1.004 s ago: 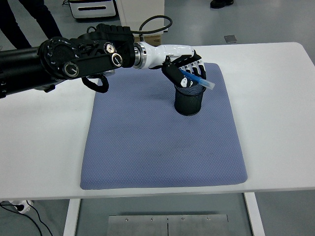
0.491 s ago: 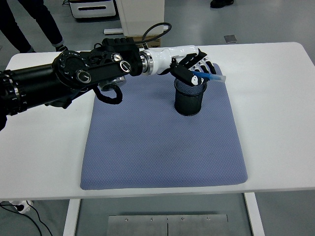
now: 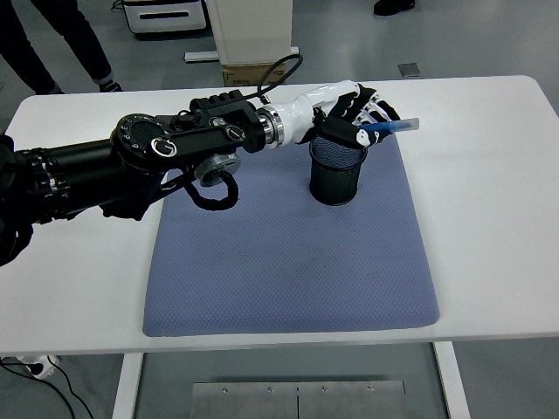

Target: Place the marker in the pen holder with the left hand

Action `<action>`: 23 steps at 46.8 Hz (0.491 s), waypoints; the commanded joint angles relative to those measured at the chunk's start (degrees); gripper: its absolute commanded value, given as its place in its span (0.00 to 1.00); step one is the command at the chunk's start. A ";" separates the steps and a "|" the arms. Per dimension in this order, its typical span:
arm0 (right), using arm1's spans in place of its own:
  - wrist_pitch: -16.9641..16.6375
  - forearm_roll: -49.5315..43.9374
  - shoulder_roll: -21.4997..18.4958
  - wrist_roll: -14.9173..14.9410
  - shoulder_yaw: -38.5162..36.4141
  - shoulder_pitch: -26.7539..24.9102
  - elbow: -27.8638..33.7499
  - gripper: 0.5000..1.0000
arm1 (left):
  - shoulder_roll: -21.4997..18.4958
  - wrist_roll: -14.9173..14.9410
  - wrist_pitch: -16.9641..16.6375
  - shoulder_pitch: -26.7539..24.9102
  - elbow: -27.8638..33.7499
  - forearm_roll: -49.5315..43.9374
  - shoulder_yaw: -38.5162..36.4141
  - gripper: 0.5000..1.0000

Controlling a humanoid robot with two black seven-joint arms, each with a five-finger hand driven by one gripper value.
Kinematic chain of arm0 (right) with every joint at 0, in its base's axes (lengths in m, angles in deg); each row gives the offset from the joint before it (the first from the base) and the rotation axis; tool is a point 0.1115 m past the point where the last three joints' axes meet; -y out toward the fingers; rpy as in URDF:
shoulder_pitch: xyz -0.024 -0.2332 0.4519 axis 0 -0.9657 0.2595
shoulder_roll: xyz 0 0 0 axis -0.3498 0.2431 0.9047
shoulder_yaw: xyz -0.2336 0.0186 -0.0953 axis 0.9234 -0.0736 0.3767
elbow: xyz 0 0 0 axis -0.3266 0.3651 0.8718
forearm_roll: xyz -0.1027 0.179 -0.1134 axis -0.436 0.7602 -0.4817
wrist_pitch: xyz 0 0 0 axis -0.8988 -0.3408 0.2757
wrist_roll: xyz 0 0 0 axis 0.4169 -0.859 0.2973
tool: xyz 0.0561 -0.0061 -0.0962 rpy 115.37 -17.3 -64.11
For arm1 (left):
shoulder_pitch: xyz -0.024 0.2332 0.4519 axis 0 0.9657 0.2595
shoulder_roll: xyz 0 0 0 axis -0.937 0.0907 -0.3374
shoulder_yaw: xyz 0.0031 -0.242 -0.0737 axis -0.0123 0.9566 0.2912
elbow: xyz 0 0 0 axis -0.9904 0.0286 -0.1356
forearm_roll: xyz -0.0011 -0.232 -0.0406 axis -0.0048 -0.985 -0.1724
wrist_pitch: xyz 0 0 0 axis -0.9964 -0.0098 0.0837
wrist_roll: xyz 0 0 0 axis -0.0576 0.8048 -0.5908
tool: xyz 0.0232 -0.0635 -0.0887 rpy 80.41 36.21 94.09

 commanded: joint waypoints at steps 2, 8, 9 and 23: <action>0.01 0.00 0.00 0.01 0.00 -0.02 0.00 1.00 | 0.54 -0.62 -0.09 0.89 -0.09 -2.35 0.02 0.07; 0.01 0.09 0.00 0.01 0.00 -0.02 0.00 1.00 | 0.89 -1.32 -1.05 1.68 -0.79 -5.25 0.02 0.14; 0.01 0.00 0.00 0.01 0.00 -0.02 0.00 1.00 | 0.97 -1.68 -1.05 1.68 -0.79 -5.60 0.02 0.15; 0.01 0.00 0.00 0.01 0.00 -0.02 0.00 1.00 | 0.89 -2.12 -2.11 3.61 -0.97 -6.84 0.02 0.37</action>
